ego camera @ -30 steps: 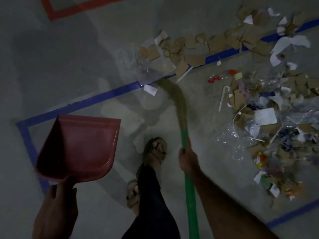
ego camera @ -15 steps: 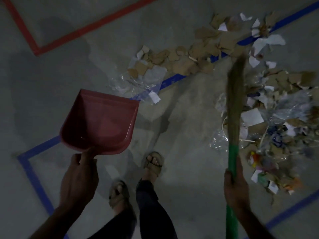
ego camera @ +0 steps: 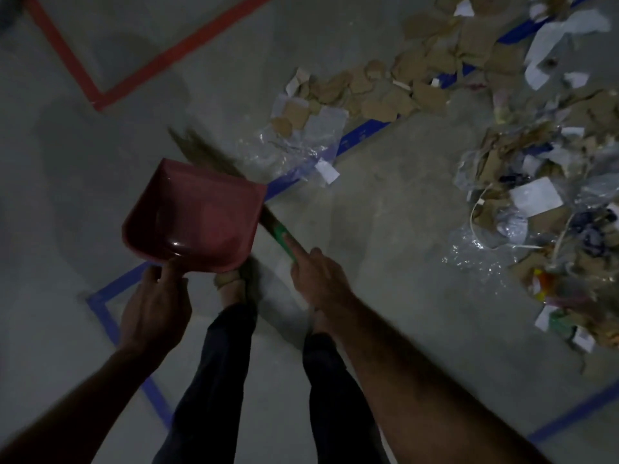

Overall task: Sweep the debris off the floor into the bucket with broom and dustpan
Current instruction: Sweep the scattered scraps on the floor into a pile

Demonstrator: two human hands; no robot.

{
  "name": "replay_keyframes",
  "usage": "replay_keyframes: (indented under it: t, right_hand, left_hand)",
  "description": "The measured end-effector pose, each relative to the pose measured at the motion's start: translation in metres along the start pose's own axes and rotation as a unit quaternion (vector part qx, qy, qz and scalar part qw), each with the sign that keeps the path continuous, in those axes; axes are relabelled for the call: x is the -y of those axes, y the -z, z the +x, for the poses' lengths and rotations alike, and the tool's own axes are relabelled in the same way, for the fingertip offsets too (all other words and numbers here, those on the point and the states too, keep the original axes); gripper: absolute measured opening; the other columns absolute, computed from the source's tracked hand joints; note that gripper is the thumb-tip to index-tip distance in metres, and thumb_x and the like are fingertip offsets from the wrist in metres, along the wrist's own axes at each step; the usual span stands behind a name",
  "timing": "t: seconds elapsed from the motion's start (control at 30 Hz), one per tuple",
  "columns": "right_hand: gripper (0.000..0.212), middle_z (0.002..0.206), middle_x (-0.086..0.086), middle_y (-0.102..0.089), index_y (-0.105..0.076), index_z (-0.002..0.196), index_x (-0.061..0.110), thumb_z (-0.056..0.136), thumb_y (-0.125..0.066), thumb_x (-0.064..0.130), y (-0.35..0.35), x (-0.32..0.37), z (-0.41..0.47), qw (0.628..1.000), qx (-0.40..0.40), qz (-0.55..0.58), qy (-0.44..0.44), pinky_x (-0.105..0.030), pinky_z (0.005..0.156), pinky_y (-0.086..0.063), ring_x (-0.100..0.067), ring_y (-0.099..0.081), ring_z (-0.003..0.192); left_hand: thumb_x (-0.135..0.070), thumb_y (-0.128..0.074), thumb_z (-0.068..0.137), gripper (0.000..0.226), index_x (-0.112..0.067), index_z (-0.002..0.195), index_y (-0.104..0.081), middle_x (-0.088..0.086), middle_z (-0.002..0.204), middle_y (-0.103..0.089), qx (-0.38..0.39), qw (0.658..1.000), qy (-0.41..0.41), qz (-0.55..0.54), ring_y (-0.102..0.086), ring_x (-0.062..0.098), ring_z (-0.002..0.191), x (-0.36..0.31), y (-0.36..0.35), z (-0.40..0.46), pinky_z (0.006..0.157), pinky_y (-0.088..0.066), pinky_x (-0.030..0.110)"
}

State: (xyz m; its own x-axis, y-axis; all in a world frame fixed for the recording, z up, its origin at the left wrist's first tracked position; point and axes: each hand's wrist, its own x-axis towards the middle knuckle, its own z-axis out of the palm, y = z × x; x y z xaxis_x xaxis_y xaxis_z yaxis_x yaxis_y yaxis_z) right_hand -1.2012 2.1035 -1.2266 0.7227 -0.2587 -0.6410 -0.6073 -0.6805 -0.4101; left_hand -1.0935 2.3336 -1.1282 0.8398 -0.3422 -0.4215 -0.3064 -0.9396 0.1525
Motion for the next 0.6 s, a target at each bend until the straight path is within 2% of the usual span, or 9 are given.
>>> replay_keyframes:
  t: [0.07, 0.17, 0.27, 0.33, 0.43, 0.53, 0.6]
  right_hand:
    - [0.065, 0.109, -0.015, -0.056, -0.009, 0.154, 0.05, 0.101, -0.042, 0.033, 0.0, -0.006, 0.021, 0.998, 0.007, 0.026, -0.052, -0.042, 0.086, -0.049, -0.035, -0.062, 0.097]
    - [0.063, 0.109, -0.017, -0.061, -0.011, 0.156, 0.045, 0.1, -0.039, 0.033, -0.001, -0.035, 0.033, 0.986, -0.022, 0.058, -0.153, -0.039, 0.082, -0.046, -0.037, -0.063, 0.099]
    - [0.065, 0.107, -0.018, -0.063, -0.006, 0.155, 0.047, 0.1, -0.04, 0.039, 0.01, -0.073, 0.025, 0.964, -0.04, 0.093, -0.247, -0.04, 0.083, -0.05, -0.037, -0.065, 0.094]
    - [0.066, 0.105, -0.019, -0.063, -0.006, 0.156, 0.044, 0.101, -0.041, 0.037, 0.02, -0.098, 0.012, 0.948, -0.049, 0.111, -0.295, -0.041, 0.084, -0.053, -0.038, -0.065, 0.093]
    - [0.063, 0.102, -0.02, -0.064, -0.02, 0.156, 0.036, 0.1, -0.049, 0.033, 0.036, -0.139, -0.004, 0.906, -0.098, 0.168, -0.377, -0.042, 0.081, -0.056, -0.039, -0.067, 0.092]
    - [0.055, 0.101, -0.02, -0.068, -0.043, 0.146, 0.02, 0.096, -0.055, 0.038, 0.05, -0.172, -0.024, 0.857, -0.152, 0.21, -0.445, -0.05, 0.083, -0.058, -0.039, -0.068, 0.092]
    - [0.046, 0.105, -0.023, -0.066, -0.045, 0.14, 0.018, 0.099, -0.049, 0.038, 0.064, -0.165, -0.043, 0.854, -0.181, 0.195, -0.448, -0.052, 0.083, -0.057, -0.042, -0.066, 0.093]
  left_hand:
    - [-0.015, -0.05, 0.099, 0.036, -0.026, 0.133, -0.045, 0.018, 0.112, -0.051, 0.004, 1.0, -0.011, 0.008, -0.057, 0.042, 0.08, 0.0, -0.005, 0.013, 0.055, -0.041, 0.043]
    - [-0.014, -0.053, 0.096, 0.04, -0.018, 0.136, -0.046, 0.019, 0.109, -0.052, 0.017, 0.998, -0.051, 0.012, -0.057, 0.043, 0.074, -0.002, -0.009, 0.034, 0.053, -0.034, 0.038]
    - [-0.012, -0.055, 0.092, 0.045, -0.017, 0.137, -0.047, 0.017, 0.1, -0.053, 0.031, 0.996, -0.081, 0.004, -0.056, 0.039, 0.072, -0.005, -0.008, 0.051, 0.055, -0.033, 0.036]
    - [-0.012, -0.055, 0.092, 0.049, -0.017, 0.14, -0.045, 0.015, 0.099, -0.053, 0.033, 0.995, -0.097, -0.004, -0.052, 0.031, 0.068, -0.008, -0.003, 0.059, 0.054, -0.032, 0.032]
    - [-0.013, -0.054, 0.092, 0.051, -0.016, 0.143, -0.045, 0.013, 0.098, -0.051, 0.029, 0.992, -0.122, -0.029, -0.042, 0.019, 0.066, -0.002, 0.002, 0.074, 0.054, -0.031, 0.031]
    - [-0.023, -0.048, 0.089, 0.051, -0.016, 0.139, -0.046, 0.011, 0.097, -0.049, 0.041, 0.989, -0.135, -0.033, -0.043, 0.019, 0.066, 0.005, 0.011, 0.088, 0.054, -0.033, 0.031]
    - [-0.026, -0.047, 0.087, 0.051, -0.017, 0.137, -0.047, 0.009, 0.094, -0.046, 0.037, 0.989, -0.135, -0.045, -0.043, 0.02, 0.066, 0.01, 0.02, 0.095, 0.055, -0.032, 0.032]
